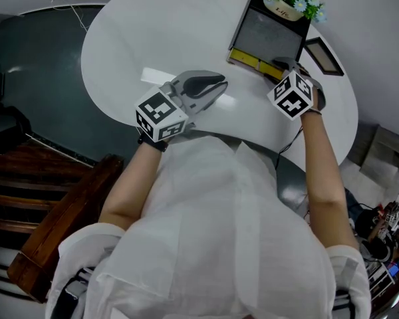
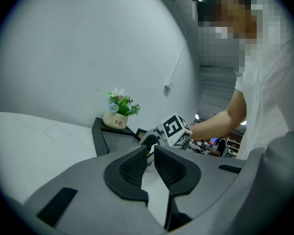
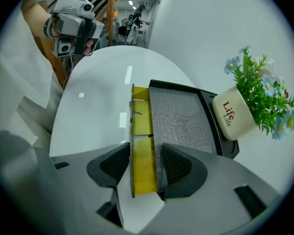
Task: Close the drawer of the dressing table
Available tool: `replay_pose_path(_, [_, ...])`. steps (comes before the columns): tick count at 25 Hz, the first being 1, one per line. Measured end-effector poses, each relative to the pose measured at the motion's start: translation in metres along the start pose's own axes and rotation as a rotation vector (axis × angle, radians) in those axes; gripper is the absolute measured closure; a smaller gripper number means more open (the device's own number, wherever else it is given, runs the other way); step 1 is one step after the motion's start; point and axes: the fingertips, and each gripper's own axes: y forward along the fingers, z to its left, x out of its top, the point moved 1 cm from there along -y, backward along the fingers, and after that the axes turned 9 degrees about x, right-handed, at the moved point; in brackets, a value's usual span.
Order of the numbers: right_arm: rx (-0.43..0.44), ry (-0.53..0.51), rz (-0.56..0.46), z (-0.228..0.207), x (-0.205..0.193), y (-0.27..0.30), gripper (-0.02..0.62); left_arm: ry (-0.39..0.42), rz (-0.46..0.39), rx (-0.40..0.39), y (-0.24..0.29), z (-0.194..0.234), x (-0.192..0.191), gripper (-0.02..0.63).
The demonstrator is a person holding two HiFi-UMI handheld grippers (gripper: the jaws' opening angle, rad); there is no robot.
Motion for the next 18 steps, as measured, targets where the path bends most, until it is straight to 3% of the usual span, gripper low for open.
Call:
replay_pose_path(7, [0.004,-0.005,0.015,-0.0018,-0.0010,0.0017,0.402,-0.002,-0.001,0.000,0.0010,0.0008,-0.0006,0.549])
replay_pose_path(18, [-0.084,-0.010,0.034,-0.0089,-0.0008,0.0007,0.470,0.001,0.000,-0.003,-0.0003,-0.0012,0.0008,0.549])
